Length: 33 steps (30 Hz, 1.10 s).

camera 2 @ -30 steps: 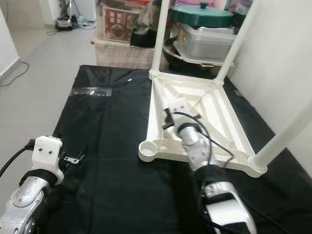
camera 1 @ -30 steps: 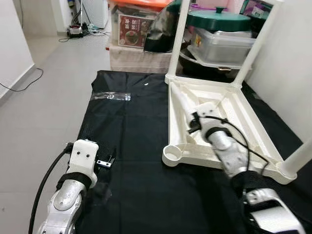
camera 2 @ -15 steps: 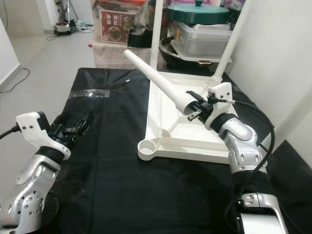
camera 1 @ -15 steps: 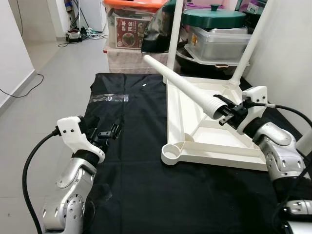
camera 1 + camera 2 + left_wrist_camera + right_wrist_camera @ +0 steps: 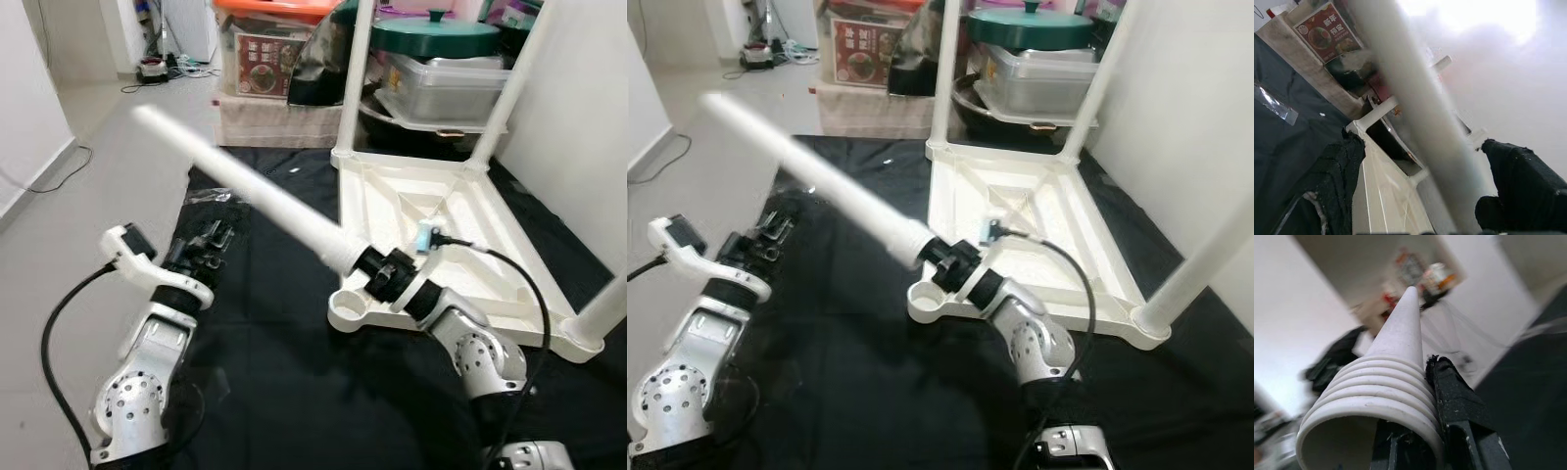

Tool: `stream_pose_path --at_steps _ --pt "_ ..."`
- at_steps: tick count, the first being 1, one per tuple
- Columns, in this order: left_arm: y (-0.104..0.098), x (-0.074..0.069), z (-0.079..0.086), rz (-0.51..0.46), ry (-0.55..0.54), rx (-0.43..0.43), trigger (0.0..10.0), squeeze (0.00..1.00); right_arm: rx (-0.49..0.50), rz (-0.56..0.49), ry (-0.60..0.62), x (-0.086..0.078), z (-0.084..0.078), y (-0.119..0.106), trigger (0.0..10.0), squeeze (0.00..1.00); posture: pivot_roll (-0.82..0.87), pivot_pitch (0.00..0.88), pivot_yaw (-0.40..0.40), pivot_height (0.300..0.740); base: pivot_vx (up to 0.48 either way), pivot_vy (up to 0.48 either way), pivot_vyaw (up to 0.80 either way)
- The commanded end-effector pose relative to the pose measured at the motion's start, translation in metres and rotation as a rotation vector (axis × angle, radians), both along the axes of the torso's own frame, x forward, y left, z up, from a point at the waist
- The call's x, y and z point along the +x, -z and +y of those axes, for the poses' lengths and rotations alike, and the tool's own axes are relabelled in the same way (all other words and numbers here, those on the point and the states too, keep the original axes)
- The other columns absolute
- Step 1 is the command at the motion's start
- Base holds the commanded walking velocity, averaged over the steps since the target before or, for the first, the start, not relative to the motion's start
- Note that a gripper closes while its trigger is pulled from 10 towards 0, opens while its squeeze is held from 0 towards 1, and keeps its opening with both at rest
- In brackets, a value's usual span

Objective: Building children table

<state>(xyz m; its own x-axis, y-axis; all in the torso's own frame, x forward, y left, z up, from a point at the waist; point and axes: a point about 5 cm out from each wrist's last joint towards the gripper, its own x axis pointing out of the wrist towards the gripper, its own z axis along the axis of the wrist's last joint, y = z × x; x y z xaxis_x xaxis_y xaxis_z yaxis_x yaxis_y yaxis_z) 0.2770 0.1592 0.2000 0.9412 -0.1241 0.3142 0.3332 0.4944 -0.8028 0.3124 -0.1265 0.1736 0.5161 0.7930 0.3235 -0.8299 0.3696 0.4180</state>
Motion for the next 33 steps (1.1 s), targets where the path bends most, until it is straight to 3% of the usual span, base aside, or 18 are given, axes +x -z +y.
stream_pose_path --at_steps 1,4,9,12,15,20,21,23,24,27,33 --pt "0.008 -0.001 -0.011 0.03 0.022 -0.139 10.0 0.0 0.038 -0.003 -0.05 -0.007 -0.003 -0.003 0.0 0.0 0.05 0.0 -0.089 0.74 0.0 0.0 0.0" --pt "0.007 0.0 -0.011 0.018 0.061 -0.166 10.0 0.0 0.05 0.02 -0.161 -0.019 0.001 0.003 0.0 0.0 0.05 0.0 -0.087 0.74 0.0 0.0 0.0" --pt "0.003 0.0 -0.012 -0.006 0.094 -0.179 10.0 0.0 0.057 0.036 -0.217 -0.024 0.003 0.006 0.0 0.0 0.05 0.0 -0.085 0.74 0.0 0.0 0.0" --pt "-0.017 -0.008 -0.01 -0.137 0.174 -0.235 10.0 0.0 0.033 0.08 -0.335 -0.033 0.003 0.016 0.0 0.0 0.06 0.0 -0.091 0.74 0.0 0.0 0.0" --pt "-0.017 -0.008 -0.01 -0.137 0.174 -0.235 10.0 0.0 0.033 0.08 -0.335 -0.033 0.003 0.016 0.0 0.0 0.06 0.0 -0.091 0.74 0.0 0.0 0.0" --pt "-0.029 -0.017 0.0 -0.245 0.192 -0.304 10.0 0.0 0.028 0.109 -0.389 -0.036 0.002 0.018 0.0 0.0 0.06 0.0 -0.104 0.74 0.0 0.0 0.0" --pt "-0.03 -0.021 0.001 -0.269 0.203 -0.318 2.0 0.0 0.026 0.114 -0.402 -0.037 0.002 0.018 0.0 0.0 0.06 0.0 -0.106 0.74 0.0 0.0 0.0" --pt "-0.03 -0.021 0.001 -0.269 0.203 -0.318 2.0 0.0 0.026 0.114 -0.402 -0.037 0.002 0.018 0.0 0.0 0.06 0.0 -0.106 0.74 0.0 0.0 0.0" --pt "-0.031 -0.025 0.0 -0.289 0.218 -0.332 0.0 0.0 0.022 0.118 -0.412 -0.038 0.003 0.018 0.0 0.0 0.06 0.0 -0.107 0.74 0.0 0.0 0.0" --pt "-0.03 -0.033 -0.004 -0.304 0.245 -0.324 0.0 0.0 0.013 0.124 -0.423 -0.038 0.002 0.019 0.0 0.0 0.07 0.0 -0.109 0.74 0.0 0.0 0.0" --pt "-0.029 -0.033 -0.003 -0.291 0.227 -0.326 0.0 0.0 -0.001 0.121 -0.418 -0.036 0.0 0.019 0.0 0.0 0.07 0.0 -0.11 0.74 0.0 0.0 0.0"
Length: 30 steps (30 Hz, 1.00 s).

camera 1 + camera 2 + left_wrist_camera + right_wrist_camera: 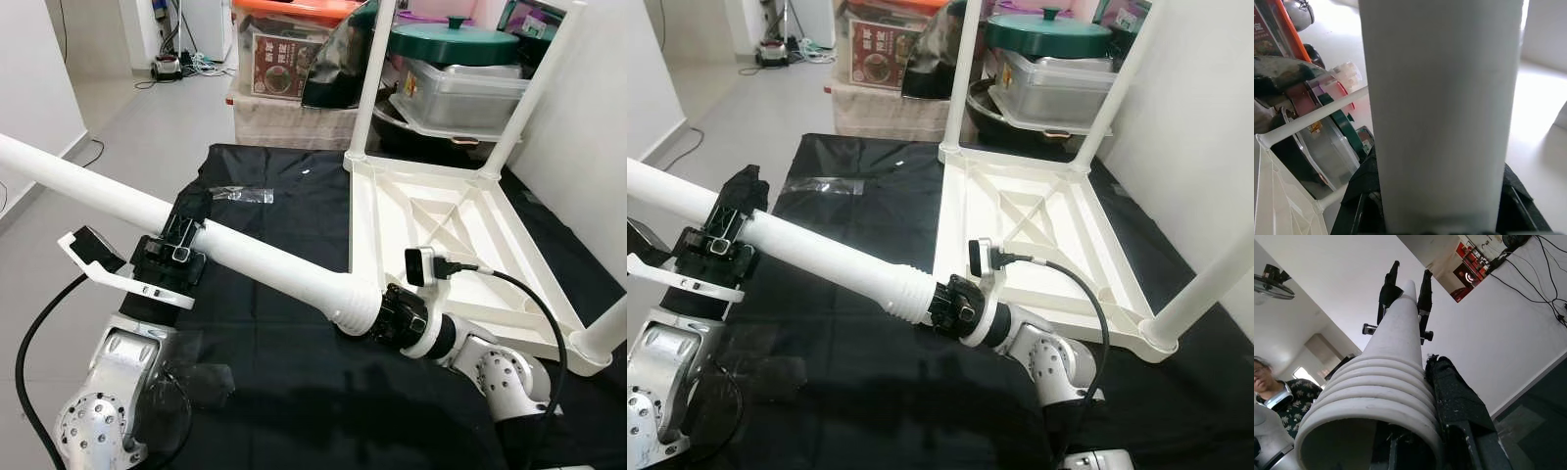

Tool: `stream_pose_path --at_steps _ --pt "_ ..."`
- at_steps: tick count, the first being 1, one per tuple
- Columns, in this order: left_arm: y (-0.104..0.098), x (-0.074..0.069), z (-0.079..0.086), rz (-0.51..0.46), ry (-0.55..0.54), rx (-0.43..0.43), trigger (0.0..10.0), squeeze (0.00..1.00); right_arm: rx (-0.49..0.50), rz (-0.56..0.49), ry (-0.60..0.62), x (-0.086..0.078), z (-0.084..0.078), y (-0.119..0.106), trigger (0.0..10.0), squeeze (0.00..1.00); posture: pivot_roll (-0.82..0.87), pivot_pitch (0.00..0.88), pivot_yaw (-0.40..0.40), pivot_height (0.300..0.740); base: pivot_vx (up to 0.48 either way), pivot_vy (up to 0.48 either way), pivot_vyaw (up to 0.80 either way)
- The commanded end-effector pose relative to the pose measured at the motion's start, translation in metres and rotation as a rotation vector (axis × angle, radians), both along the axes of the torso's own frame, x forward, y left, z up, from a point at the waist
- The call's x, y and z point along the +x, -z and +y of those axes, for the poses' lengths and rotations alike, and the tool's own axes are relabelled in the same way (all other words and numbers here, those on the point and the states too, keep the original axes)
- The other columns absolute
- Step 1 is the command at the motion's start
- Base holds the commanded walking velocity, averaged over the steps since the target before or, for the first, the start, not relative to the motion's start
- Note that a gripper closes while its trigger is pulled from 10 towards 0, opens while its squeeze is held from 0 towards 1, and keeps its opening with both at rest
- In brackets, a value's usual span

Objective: Building children table

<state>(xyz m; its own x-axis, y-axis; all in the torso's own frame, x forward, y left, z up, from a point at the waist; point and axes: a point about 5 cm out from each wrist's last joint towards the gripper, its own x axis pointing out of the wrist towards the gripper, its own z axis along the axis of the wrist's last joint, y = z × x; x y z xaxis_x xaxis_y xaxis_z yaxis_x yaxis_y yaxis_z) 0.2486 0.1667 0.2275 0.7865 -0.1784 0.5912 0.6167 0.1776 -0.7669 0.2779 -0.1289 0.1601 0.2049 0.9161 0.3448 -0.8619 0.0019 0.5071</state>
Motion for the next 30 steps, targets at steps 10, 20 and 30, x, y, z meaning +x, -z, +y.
stream_pose_path --at_steps 10,20,30 --pt "-0.006 -0.003 -0.002 0.0 -0.043 -0.027 0.0 0.0 -0.188 0.07 0.1 0.009 -0.005 0.018 7.1 0.0 0.06 0.0 -0.108 0.74 0.0 0.0 0.0" --pt "-0.012 -0.004 0.011 -0.013 -0.093 -0.007 0.0 0.0 -0.216 0.137 0.19 0.017 -0.018 0.02 10.0 1.0 0.06 0.0 -0.107 0.74 0.0 0.0 0.0" --pt "-0.018 -0.019 0.047 -0.012 -0.263 0.104 0.0 0.0 -0.371 0.123 0.332 0.023 -0.055 0.028 10.0 0.0 0.06 0.0 -0.115 0.74 0.0 0.0 0.0"
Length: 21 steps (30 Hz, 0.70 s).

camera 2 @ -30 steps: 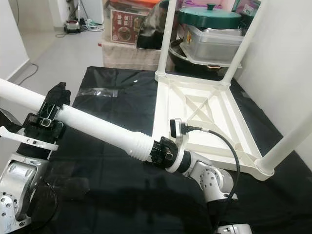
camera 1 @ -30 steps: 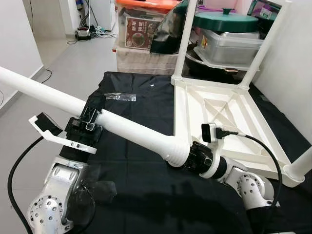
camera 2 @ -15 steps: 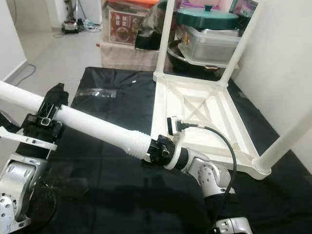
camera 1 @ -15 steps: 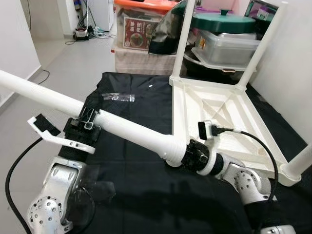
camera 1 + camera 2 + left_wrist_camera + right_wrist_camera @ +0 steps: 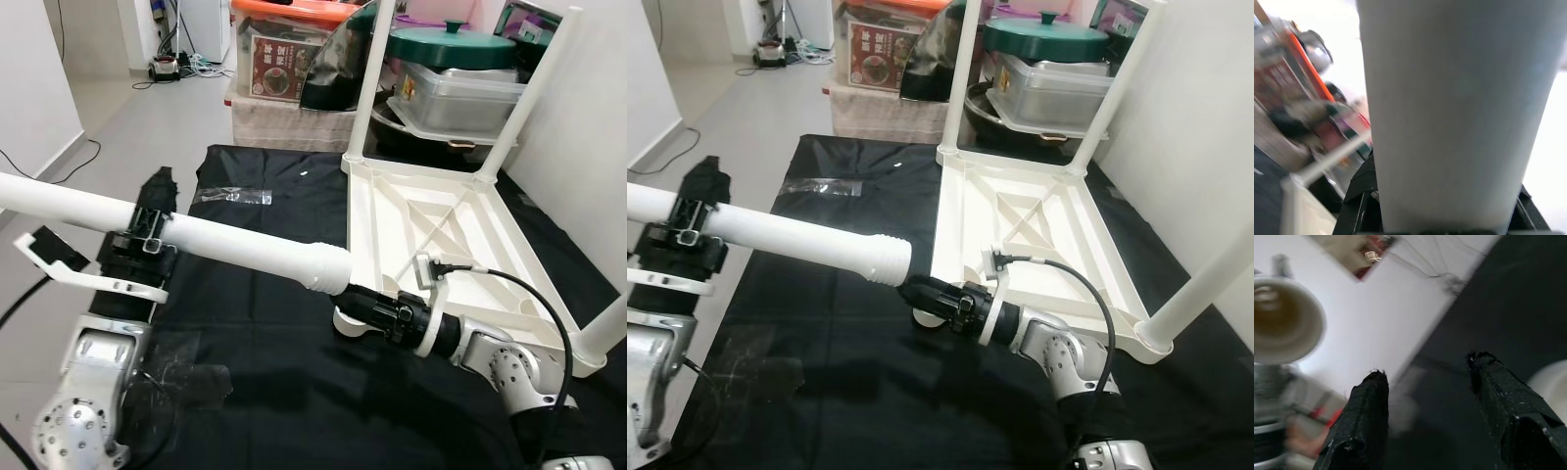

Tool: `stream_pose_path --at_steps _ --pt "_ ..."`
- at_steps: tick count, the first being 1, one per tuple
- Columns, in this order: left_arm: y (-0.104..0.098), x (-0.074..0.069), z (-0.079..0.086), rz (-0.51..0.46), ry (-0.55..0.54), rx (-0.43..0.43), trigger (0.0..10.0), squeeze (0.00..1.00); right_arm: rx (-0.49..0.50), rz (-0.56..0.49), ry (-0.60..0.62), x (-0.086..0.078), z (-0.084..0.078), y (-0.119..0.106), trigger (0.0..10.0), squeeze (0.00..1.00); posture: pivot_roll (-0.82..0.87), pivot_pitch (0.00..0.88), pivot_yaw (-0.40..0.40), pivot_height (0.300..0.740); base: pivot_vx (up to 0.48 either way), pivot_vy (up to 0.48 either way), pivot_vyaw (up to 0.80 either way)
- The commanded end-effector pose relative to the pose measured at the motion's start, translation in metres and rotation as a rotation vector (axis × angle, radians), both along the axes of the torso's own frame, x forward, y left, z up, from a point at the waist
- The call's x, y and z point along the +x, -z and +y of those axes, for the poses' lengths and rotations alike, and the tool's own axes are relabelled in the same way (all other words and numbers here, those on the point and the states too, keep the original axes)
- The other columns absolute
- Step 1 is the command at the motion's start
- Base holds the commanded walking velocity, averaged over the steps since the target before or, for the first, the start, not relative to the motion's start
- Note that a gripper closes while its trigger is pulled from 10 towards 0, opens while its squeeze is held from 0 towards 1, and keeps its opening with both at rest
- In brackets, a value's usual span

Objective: Building children table

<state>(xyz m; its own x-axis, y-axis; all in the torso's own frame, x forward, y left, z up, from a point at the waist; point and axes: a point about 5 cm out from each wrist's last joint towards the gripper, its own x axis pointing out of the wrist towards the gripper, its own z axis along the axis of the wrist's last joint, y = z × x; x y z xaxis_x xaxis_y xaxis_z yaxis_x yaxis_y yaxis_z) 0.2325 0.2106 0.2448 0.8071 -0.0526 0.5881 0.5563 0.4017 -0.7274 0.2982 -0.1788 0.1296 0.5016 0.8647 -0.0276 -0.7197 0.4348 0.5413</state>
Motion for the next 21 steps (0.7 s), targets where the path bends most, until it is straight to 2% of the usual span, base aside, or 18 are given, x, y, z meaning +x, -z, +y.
stream_pose_path --at_steps 1,2,5,6,8,9,10,11,12,13,14,16,17,19,21 --pt "-0.001 -0.003 0.003 -0.002 -0.024 -0.007 0.0 0.0 -0.022 -0.019 0.026 0.003 -0.005 -0.002 10.0 0.0 0.06 0.0 -0.115 0.74 0.0 0.0 0.0" --pt "0.0 -0.005 0.01 0.005 -0.057 0.016 0.0 0.0 -0.066 -0.033 0.061 0.007 -0.01 -0.001 10.0 0.0 0.06 0.0 -0.116 0.74 0.0 0.0 0.0" --pt "0.0 -0.005 0.01 0.005 -0.057 0.016 0.0 0.0 -0.066 -0.033 0.061 0.007 -0.01 -0.001 10.0 0.0 0.06 0.0 -0.116 0.74 0.0 0.0 0.0" --pt "0.0 -0.008 0.014 0.015 -0.08 0.046 0.0 0.0 -0.148 -0.059 0.132 0.016 -0.018 0.001 10.0 0.0 0.07 0.0 -0.119 0.74 0.0 0.0 0.0" --pt "0.0 -0.008 0.014 0.015 -0.08 0.046 0.0 0.0 -0.148 -0.059 0.132 0.016 -0.018 0.001 10.0 0.0 0.07 0.0 -0.119 0.74 0.0 0.0 0.0" --pt "0.008 -0.007 0.014 0.068 -0.104 0.103 0.0 0.0 -0.288 -0.126 0.215 0.029 -0.024 -0.002 10.0 0.0 0.07 0.0 -0.122 0.74 0.0 0.0 0.0" --pt "0.008 -0.007 0.014 0.068 -0.104 0.103 0.0 0.0 -0.288 -0.126 0.215 0.029 -0.024 -0.002 10.0 0.0 0.07 0.0 -0.122 0.74 0.0 0.0 0.0" --pt "0.023 -0.001 0.012 0.178 -0.142 0.191 0.0 0.0 -0.393 -0.216 0.202 0.036 -0.023 -0.008 10.0 0.0 0.07 0.0 -0.123 0.74 0.0 0.0 0.0" --pt "0.023 -0.001 0.012 0.178 -0.142 0.191 0.0 0.0 -0.393 -0.216 0.202 0.036 -0.023 -0.008 10.0 0.0 0.07 0.0 -0.123 0.74 0.0 0.0 0.0" --pt "0.039 0.005 0.011 0.284 -0.17 0.25 10.0 0.0 -0.485 -0.301 0.117 0.036 -0.018 -0.013 10.0 0.0 0.07 0.0 -0.122 0.74 0.0 0.0 0.0" --pt "0.039 0.005 0.011 0.284 -0.17 0.25 10.0 0.0 -0.485 -0.301 0.117 0.036 -0.018 -0.013 10.0 0.0 0.07 0.0 -0.122 0.74 0.0 0.0 0.0" --pt "0.06 0.01 0.01 0.409 -0.207 0.309 10.0 0.0 -0.586 -0.386 -0.084 0.028 -0.01 -0.014 10.0 0.0 0.07 0.0 -0.122 0.74 0.0 0.0 0.0" --pt "0.065 0.01 0.011 0.434 -0.212 0.314 10.0 0.0 -0.641 -0.411 -0.183 0.024 -0.009 -0.013 10.0 0.0 0.07 0.0 -0.122 0.74 0.0 0.0 0.0" --pt "0.065 0.01 0.011 0.434 -0.212 0.314 10.0 0.0 -0.641 -0.411 -0.183 0.024 -0.009 -0.013 10.0 0.0 0.07 0.0 -0.122 0.74 0.0 0.0 0.0" --pt "0.068 0.009 0.012 0.449 -0.215 0.323 10.0 0.0 -0.714 -0.436 -0.294 0.023 -0.01 -0.011 10.0 0.0 0.08 0.0 -0.13 0.74 0.0 0.0 0.0"
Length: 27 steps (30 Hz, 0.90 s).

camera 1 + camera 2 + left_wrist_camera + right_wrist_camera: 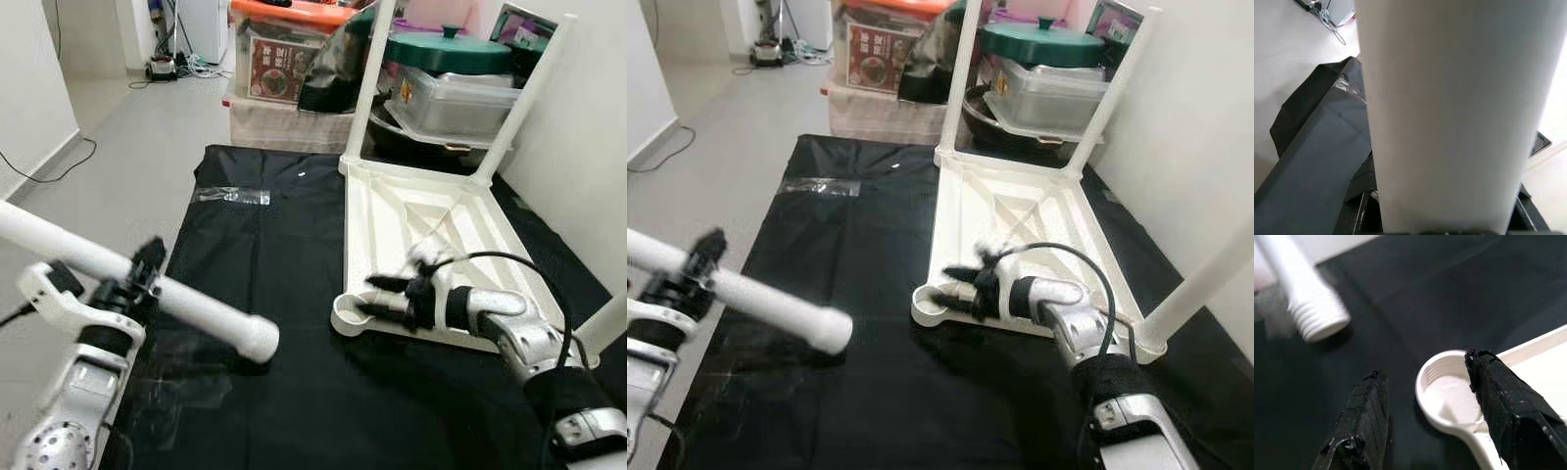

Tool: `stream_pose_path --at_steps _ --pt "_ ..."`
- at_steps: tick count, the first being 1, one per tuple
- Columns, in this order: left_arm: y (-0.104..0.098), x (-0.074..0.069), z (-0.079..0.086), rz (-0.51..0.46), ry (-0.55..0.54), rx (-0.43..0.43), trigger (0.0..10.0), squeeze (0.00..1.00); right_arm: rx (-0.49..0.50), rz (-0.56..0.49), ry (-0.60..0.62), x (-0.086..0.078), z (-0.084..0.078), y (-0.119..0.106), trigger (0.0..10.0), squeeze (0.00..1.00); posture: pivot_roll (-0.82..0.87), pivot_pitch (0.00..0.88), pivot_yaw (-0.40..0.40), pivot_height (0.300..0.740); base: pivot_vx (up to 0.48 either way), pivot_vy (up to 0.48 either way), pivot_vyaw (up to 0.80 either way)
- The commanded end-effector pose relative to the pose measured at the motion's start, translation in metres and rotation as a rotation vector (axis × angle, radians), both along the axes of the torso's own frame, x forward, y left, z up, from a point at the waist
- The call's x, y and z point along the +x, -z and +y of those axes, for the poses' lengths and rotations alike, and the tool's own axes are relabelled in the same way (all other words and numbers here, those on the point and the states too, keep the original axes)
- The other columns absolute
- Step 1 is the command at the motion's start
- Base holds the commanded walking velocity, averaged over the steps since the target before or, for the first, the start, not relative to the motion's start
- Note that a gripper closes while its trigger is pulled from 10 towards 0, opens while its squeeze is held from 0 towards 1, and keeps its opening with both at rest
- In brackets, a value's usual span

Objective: Building children table

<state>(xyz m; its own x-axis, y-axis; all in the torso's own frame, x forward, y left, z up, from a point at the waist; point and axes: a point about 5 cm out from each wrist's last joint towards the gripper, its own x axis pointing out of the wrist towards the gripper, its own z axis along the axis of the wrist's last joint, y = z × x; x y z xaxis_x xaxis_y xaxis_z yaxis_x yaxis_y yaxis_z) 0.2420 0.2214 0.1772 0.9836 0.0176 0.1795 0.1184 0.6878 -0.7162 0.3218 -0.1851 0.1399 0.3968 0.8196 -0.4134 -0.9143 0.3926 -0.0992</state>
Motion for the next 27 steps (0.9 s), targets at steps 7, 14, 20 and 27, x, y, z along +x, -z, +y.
stream_pose_path --at_steps 7,14,20,27 --pt "0.0 -0.001 0.002 0.015 -0.008 0.037 10.0 0.0 -0.164 -0.015 -0.107 0.004 -0.007 -0.001 10.0 0.0 0.08 0.0 -0.136 0.74 0.0 0.0 0.0" --pt "0.001 -0.002 0.0 0.002 -0.017 0.021 10.0 0.0 -0.336 0.0 0.014 0.023 -0.012 0.016 10.0 0.0 0.08 0.0 -0.143 0.74 0.0 0.0 0.0" --pt "-0.003 -0.002 0.004 -0.032 -0.039 -0.054 10.0 0.0 -0.383 0.037 0.041 0.026 -0.011 0.025 8.7 0.0 0.08 0.0 -0.147 0.74 0.0 0.0 0.0" --pt "-0.026 -0.008 0.014 -0.138 -0.064 -0.151 10.0 0.0 -0.468 0.082 -0.054 0.019 -0.015 0.035 0.0 0.0 0.1 0.0 -0.159 0.74 0.0 0.0 0.0"
